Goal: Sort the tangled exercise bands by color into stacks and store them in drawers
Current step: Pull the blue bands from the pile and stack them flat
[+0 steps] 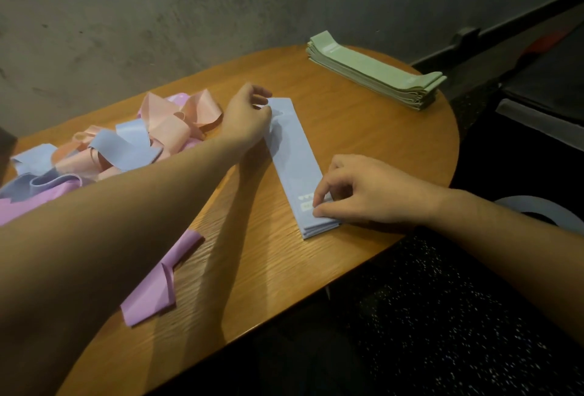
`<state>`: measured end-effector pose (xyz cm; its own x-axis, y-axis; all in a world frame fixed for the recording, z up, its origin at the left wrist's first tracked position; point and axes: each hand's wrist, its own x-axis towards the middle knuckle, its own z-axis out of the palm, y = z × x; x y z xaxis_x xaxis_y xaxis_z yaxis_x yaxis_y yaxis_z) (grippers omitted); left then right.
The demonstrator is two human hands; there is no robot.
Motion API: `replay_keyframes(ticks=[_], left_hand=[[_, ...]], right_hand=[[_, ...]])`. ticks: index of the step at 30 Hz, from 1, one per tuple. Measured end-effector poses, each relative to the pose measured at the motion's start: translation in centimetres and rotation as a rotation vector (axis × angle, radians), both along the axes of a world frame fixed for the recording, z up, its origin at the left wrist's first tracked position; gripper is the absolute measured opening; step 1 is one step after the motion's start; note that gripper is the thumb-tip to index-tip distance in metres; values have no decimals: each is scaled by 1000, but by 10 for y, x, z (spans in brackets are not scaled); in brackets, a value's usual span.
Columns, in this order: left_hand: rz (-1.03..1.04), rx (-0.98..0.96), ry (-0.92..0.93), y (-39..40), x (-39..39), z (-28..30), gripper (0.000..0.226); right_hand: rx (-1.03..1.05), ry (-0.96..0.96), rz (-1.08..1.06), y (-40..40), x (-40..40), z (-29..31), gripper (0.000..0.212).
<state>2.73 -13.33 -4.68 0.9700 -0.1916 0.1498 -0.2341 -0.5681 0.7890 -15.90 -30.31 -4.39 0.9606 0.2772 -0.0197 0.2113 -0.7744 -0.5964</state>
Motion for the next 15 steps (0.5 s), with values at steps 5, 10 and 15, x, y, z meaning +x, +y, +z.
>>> replay_keyframes(ticks=[5,10,15], left_hand=[[-26,200,-69,-3,17,-12,23],[-50,277,9,-7,33,-12,35],[-21,187,39,-13,40,-13,29]], right_hand=[[-6,-57,94,-9,-1,-5,38],[10,-103,114,-14,0,-17,42],[56,-107,114,-15,2,-23,36]])
